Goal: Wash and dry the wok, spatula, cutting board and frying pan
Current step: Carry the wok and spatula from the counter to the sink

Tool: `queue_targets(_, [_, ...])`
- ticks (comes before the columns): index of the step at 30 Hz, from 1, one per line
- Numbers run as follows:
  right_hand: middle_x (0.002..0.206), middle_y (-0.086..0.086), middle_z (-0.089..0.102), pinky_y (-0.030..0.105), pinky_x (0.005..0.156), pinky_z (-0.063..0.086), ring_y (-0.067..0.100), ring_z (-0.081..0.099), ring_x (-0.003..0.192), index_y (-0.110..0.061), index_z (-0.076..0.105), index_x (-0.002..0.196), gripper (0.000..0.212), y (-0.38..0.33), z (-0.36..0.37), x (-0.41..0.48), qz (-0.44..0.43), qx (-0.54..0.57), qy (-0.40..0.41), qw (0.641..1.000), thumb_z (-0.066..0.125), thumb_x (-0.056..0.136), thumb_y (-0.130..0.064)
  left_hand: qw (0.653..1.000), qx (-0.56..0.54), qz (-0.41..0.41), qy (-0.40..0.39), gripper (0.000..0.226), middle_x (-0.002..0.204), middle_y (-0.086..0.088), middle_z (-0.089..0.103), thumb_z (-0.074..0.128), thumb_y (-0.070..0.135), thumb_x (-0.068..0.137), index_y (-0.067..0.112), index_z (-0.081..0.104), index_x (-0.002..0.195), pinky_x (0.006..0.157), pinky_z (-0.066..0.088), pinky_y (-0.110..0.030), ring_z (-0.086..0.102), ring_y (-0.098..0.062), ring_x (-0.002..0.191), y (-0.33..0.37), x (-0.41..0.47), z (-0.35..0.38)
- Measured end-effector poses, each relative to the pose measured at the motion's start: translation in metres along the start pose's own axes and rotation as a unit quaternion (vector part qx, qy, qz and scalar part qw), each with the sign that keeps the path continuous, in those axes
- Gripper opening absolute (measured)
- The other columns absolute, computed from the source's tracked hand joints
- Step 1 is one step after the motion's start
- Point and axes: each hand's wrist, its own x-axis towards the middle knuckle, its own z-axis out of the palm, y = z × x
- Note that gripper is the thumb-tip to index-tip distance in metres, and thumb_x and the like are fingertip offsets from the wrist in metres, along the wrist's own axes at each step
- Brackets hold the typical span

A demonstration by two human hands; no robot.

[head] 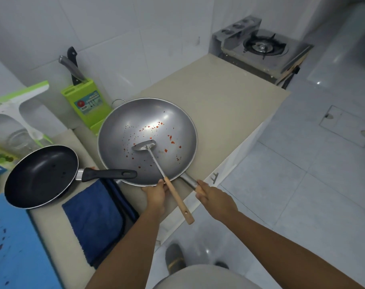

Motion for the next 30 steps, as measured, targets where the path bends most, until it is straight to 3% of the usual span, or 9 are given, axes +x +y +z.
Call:
queue_targets(5, [0.117,0.005,0.065,0.035,0.084,0.046,0.024,0.062,0.105,-0.036,0.02,0.151,0.054,0.032,-0.014,-0.022,0.005,-0.007,-0.004,1.0,0.029,0.101,-0.053,0.999,-0.037,-0.015,-0.011,0.034,0.089,-0.012,0.063,0.044,-0.002,0.1,-0.008,0.04,0.134,0.073,0.057,-0.039,0.064,-0.022,0.077,-0.014,-0.028,0.021])
queue_targets(11, [0.117,0.005,0.066,0.033,0.086,0.047,0.023,0.063,0.105,-0.033,0.026,0.15,0.052,0.069,-0.04,-0.045,0.009,-0.01,0.0,1.0,0.033,0.101,-0.051,0.996,-0.086,-0.004,0.023,0.043,0.121,-0.028,0.056,0.04,-0.015,0.092,-0.005,0.034,0.133,0.053,0.057,-0.034,0.064,-0.029,0.079,-0.027,-0.057,0.061])
queue_targets(14, [0.115,0.004,0.067,0.034,0.086,0.049,0.023,0.063,0.103,-0.033,0.029,0.149,0.052,0.085,-0.054,-0.057,0.008,-0.016,0.004,1.0,0.034,0.1,-0.051,0.994,-0.102,0.012,0.043,0.047,0.109,-0.027,0.054,0.037,-0.019,0.089,0.007,0.029,0.127,0.066,0.058,-0.044,0.061,-0.031,0.075,-0.032,-0.078,0.08])
queue_targets(17, [0.111,0.002,0.068,0.03,0.08,0.047,0.02,0.064,0.098,-0.033,0.03,0.148,0.051,0.095,-0.067,-0.072,0.0,-0.024,0.018,1.0,0.035,0.1,-0.05,0.991,-0.124,0.024,0.033,0.05,0.125,-0.032,0.049,0.036,-0.021,0.088,0.008,0.027,0.127,0.079,0.055,-0.05,0.062,-0.039,0.089,-0.036,-0.098,0.088])
queue_targets(19, [0.108,0.001,0.068,0.029,0.078,0.048,0.019,0.064,0.096,-0.034,0.03,0.148,0.051,0.094,-0.078,-0.079,-0.012,-0.023,0.026,0.999,0.035,0.1,-0.05,0.989,-0.135,0.041,0.031,0.056,0.131,-0.03,0.047,0.036,-0.021,0.088,0.005,0.025,0.136,0.071,0.058,-0.045,0.063,-0.038,0.09,-0.033,-0.108,0.089])
queue_targets(22, [0.109,0.003,0.066,0.032,0.08,0.048,0.021,0.061,0.095,-0.039,0.032,0.147,0.048,0.084,-0.101,-0.088,-0.03,0.009,0.026,0.999,0.037,0.1,-0.049,0.982,-0.171,0.071,0.03,0.047,0.125,-0.029,0.05,0.036,-0.021,0.088,0.006,0.029,0.125,0.054,0.058,-0.037,0.064,-0.03,0.077,-0.018,-0.128,0.088])
queue_targets(25, [0.113,0.005,0.065,0.036,0.085,0.049,0.023,0.059,0.099,-0.04,0.035,0.145,0.048,0.071,-0.119,-0.098,-0.052,0.029,0.033,0.998,0.041,0.098,-0.05,0.975,-0.2,0.096,0.025,0.042,0.12,-0.03,0.052,0.038,-0.02,0.088,0.007,0.029,0.119,0.059,0.058,-0.039,0.064,-0.029,0.073,0.0,-0.148,0.081])
queue_targets(30, [0.122,0.005,0.064,0.038,0.09,0.049,0.027,0.058,0.108,-0.04,0.035,0.145,0.052,0.039,-0.134,-0.116,-0.108,0.016,0.04,0.993,0.045,0.096,-0.052,0.965,-0.22,0.142,0.031,0.051,0.119,-0.028,0.056,0.043,-0.019,0.088,-0.001,0.032,0.134,0.059,0.06,-0.036,0.066,-0.029,0.075,0.023,-0.177,0.05])
